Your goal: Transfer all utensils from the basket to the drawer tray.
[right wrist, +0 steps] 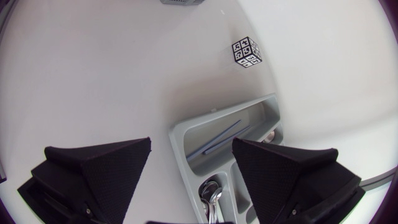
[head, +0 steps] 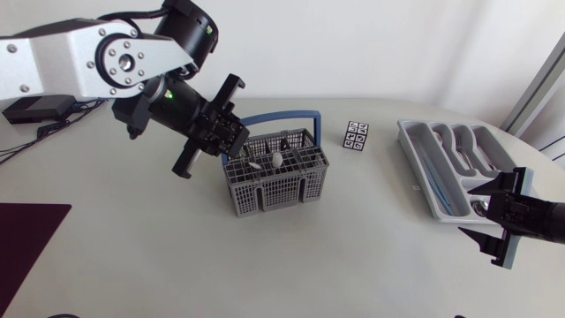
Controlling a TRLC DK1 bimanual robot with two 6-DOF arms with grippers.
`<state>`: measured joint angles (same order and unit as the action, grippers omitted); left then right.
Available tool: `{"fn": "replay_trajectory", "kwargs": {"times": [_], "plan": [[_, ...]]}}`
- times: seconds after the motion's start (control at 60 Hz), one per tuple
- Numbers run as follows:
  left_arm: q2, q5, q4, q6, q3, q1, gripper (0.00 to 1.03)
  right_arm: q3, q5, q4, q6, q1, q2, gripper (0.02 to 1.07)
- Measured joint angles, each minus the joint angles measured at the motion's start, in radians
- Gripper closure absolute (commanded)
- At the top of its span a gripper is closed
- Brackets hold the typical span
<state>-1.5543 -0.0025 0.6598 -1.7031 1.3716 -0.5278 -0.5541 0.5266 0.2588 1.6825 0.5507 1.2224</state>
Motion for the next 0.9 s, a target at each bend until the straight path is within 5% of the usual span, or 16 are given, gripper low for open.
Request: {"fn": "replay_trajectory", "kwargs": {"times": [0.5, 0.9], "plan": [[-0.017, 0.013, 0.073, 0.0, 0.094, 0.002, 1.0, 0.023, 0.0, 0.062, -0.038, -0.082, -0.135, 0.12], [0.139, 0.013, 0.025, 0.003, 0.092, 0.014, 1.0, 0.05, -0.004, 0.13, -0.121, -0.167, -0.29, 0.12]]}}
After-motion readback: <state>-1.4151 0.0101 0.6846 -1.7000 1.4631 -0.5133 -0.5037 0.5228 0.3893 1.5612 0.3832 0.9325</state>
